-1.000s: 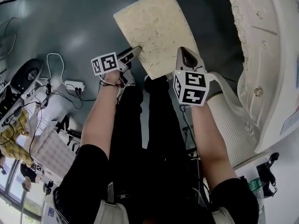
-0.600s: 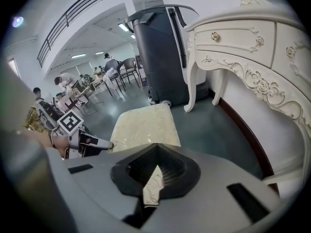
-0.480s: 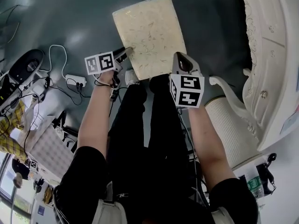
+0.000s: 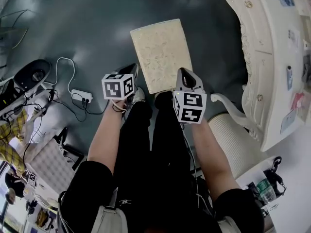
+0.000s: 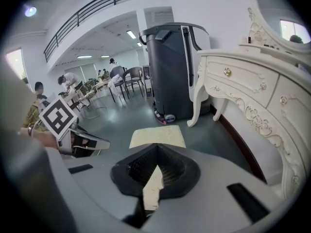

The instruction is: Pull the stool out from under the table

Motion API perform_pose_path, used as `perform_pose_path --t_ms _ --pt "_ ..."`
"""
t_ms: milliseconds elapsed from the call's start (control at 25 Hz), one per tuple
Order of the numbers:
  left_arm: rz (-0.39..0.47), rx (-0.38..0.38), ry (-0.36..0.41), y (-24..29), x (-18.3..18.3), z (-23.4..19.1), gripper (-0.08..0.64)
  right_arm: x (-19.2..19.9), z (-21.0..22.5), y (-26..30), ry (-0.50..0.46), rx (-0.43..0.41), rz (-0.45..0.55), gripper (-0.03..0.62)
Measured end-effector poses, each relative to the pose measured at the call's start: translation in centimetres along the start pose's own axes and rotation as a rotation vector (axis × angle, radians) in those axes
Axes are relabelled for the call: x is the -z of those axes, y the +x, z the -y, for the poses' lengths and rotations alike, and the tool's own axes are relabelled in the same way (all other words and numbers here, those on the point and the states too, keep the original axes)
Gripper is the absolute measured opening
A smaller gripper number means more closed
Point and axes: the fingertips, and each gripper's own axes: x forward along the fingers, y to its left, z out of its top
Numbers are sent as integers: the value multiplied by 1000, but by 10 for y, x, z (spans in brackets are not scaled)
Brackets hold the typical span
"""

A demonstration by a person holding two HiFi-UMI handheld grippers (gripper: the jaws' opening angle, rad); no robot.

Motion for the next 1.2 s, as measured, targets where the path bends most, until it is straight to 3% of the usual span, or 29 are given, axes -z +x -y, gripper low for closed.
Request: perform_pose_path --t_ms 80,160,400,800,920,1200 --pt "27 -45 88 -27 -21 11 6 -20 -2 -18 20 23 36 5" --pt "65 -71 125 -58 -42 28 5 -40 -6 -40 48 37 74 5" --pt "192 -68 186 -153 -103 94 6 -114 -27 -118 145 37 240 4" --pt "426 -8 306 -284 -207 194 6 -232 -45 -243 210 16 518 5" --pt "511 15 318 -314 -239 222 6 -262 -37 -275 179 16 568 3" --pt "639 23 377 -376 -272 269 6 -311 -31 -342 41 17 702 3"
